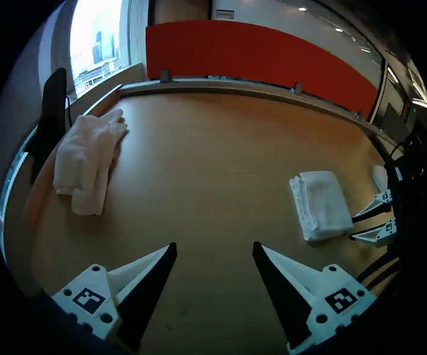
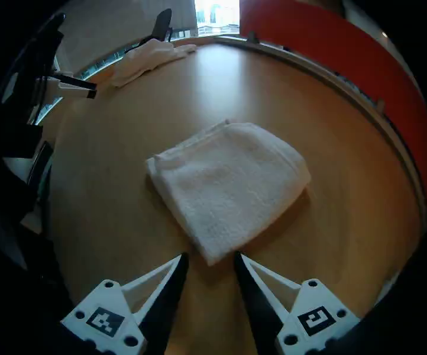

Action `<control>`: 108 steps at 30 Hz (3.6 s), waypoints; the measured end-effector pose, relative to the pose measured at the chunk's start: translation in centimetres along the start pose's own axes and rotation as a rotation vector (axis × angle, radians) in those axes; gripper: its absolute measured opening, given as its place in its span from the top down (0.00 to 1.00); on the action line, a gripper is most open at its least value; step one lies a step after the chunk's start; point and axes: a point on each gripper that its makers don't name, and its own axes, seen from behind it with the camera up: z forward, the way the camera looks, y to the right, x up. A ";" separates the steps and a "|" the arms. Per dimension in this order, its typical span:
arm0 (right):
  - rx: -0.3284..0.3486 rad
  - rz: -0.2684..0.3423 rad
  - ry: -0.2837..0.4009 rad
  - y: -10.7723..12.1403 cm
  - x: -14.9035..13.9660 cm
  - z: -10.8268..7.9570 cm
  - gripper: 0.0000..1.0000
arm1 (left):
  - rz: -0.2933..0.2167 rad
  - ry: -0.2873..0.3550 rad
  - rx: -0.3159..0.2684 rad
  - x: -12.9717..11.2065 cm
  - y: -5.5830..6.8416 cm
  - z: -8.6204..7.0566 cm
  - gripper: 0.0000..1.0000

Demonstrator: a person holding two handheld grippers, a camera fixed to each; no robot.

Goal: Fold towel

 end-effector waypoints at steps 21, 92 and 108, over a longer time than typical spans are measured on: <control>-0.027 0.068 0.001 0.4 -0.1 0.0 0.95 | 0.005 -0.003 -0.002 -0.2 0.0 -0.1 0.05; -0.216 0.008 0.151 17.6 10.8 -17.9 0.95 | 0.043 0.081 -0.046 3.1 2.4 -1.6 0.05; -0.311 0.060 0.108 25.7 7.4 -21.3 0.95 | 0.053 0.072 -0.029 3.4 2.7 -1.5 0.05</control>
